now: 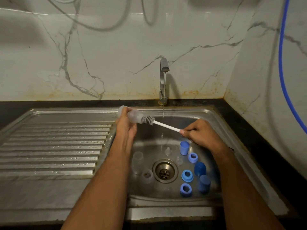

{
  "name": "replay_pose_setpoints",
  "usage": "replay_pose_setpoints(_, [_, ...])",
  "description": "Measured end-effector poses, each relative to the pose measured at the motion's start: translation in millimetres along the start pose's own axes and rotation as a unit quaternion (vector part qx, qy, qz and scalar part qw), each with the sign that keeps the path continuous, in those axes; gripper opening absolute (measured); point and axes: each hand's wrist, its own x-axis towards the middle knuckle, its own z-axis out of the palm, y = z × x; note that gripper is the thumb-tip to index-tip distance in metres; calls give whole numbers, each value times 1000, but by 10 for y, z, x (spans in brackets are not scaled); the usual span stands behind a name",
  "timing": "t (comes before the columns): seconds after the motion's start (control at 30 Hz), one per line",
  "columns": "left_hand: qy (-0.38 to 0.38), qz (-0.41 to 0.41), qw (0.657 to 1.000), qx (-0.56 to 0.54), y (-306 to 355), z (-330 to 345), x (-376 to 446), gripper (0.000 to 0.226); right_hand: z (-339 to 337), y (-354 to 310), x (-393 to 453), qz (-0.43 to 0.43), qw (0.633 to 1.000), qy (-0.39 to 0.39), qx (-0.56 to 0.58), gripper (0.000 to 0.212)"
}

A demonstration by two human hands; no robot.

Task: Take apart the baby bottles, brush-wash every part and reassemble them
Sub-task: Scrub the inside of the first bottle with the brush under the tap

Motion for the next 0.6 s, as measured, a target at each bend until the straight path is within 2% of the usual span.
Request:
replay_pose_setpoints(0.03, [10,4,1000,-17,18,-7,21,22,18,-34,4,-7,1000,0,6,18])
replay_pose_setpoints(0.13, [32,18,999,-11,-27,17,-54,60,167,-151,-8,-39,999,-10,-2,17])
replay_pose_setpoints(0.17, [35,20,999,-5,-60,21,-72,65,177,-137,-6,-38,999,-11,-3,17])
replay_pose_setpoints(0.3, [42,32,998,-32,-18,11,-38,49,25,-28,8,-18,1000,1,-13,19])
replay_pose_setpoints(0.43, [24,46,999,-12,-86,46,-50,59,168,-108,4,-41,999,-2,-14,18])
replay_pose_setpoints(0.6, [10,9,999,-41,-9,7,-53,53,33,30,41,-8,999,29,13,17])
